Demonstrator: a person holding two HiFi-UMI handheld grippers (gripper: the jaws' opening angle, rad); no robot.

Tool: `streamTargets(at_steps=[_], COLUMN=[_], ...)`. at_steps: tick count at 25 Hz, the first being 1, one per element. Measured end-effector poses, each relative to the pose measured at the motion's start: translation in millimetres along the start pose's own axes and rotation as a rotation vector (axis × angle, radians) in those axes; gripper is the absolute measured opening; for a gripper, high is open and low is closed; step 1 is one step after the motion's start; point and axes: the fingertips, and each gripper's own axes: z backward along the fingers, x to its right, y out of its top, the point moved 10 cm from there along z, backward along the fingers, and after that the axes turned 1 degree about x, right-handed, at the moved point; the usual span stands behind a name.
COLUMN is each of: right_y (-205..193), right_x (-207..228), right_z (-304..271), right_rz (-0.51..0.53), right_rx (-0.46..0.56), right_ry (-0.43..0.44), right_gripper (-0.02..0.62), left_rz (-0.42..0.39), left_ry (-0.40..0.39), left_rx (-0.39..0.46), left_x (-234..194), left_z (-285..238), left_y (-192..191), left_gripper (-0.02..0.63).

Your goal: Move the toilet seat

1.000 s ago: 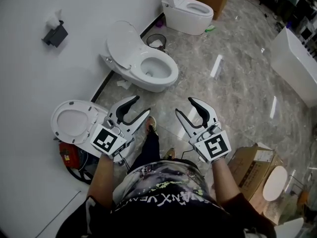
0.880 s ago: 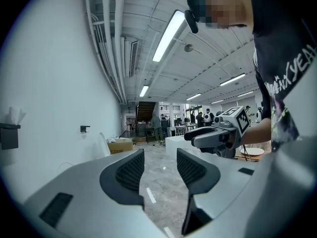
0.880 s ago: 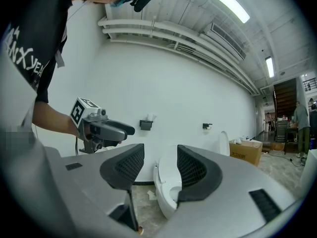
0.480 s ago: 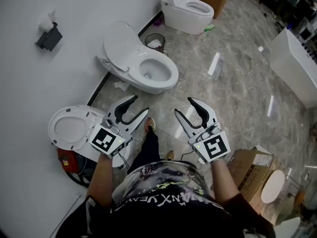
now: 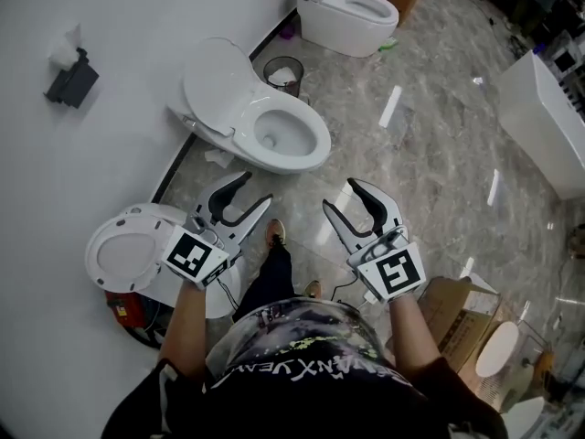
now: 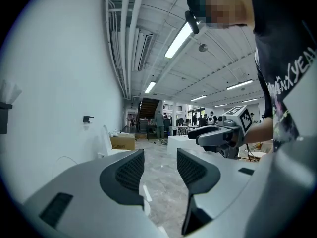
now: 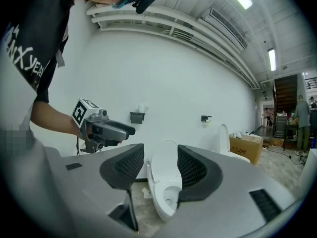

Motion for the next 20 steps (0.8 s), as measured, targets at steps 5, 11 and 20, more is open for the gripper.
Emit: streamTargets(at_steps=[5, 11, 20], right_y=[1.6, 0.0, -2.1], right_x=[21.2, 39.7, 51.6], right_z=[-44.8, -88.6, -145.8], right_rz=[-0.009, -0.022, -0.019], right_rx=[-0.020, -0.044, -0.082], right_ry=[-0.009, -0.013, -0.023], right_gripper=[0.199, 0.199, 0.199], left_rz=[0.015, 0.031, 0.056], left_ry=[-0.010, -0.019, -0.040], left_rx=[-0.011, -0.025, -0.037], left_x=[-46.9, -92.1, -148.2], left_z=[-20.6, -38.9, -52.5], left_y=[-6.1, -10.8, -24.8], left_gripper=[0.221, 0.221, 0.221])
